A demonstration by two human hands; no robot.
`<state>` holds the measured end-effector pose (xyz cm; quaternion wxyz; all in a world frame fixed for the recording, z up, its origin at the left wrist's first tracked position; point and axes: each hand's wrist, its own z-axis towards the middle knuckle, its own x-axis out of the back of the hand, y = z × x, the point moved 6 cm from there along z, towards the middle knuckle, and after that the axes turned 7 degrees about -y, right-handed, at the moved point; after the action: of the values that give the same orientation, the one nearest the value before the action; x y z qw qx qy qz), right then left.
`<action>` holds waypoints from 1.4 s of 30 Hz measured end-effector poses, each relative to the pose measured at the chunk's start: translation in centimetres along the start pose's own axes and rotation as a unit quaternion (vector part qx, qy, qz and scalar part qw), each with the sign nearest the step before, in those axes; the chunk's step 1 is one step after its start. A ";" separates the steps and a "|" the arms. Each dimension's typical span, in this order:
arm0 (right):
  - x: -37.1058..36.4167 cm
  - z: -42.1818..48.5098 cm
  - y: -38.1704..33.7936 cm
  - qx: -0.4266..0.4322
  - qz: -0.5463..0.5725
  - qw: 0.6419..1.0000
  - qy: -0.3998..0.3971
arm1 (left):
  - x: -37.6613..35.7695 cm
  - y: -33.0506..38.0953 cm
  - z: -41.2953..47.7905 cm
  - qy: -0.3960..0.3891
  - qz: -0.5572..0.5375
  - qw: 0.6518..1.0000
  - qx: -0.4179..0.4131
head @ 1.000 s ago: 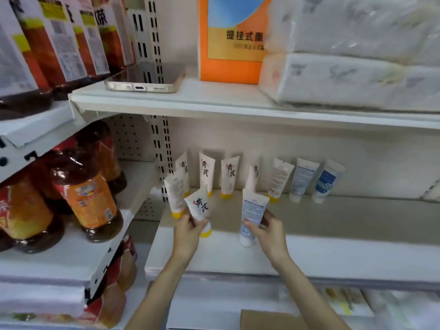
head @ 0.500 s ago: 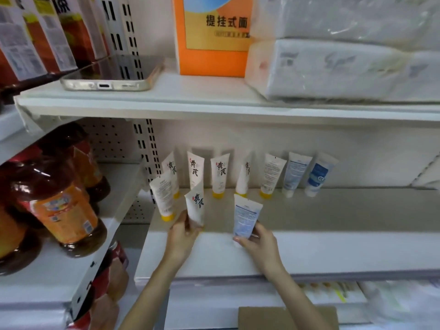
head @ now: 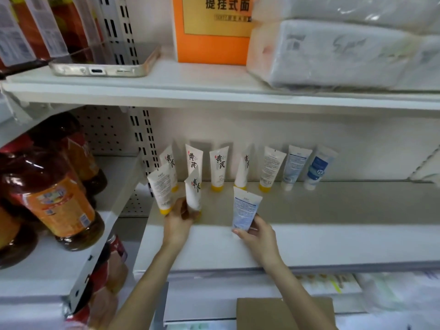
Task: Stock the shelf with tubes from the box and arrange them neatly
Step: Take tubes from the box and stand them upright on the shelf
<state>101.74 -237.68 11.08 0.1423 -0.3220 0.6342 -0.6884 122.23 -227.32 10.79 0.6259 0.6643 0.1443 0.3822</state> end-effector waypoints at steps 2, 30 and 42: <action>0.0 0.0 0.0 -0.002 -0.002 1.000 0.001 | 0.0 0.0 0.3 -0.003 -0.018 1.000 0.004; 13.4 0.4 2.2 -0.003 -0.048 0.997 0.062 | -17.1 5.8 -5.7 -0.271 0.374 0.876 -0.138; 28.4 6.2 7.3 0.029 -0.005 0.996 0.079 | -29.0 9.0 -4.0 -0.187 0.489 0.844 -0.115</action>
<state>82.74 -260.83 11.47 0.0974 -0.2657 0.6219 -0.7302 97.55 -245.49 9.49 0.4452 0.6309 -0.3640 0.5209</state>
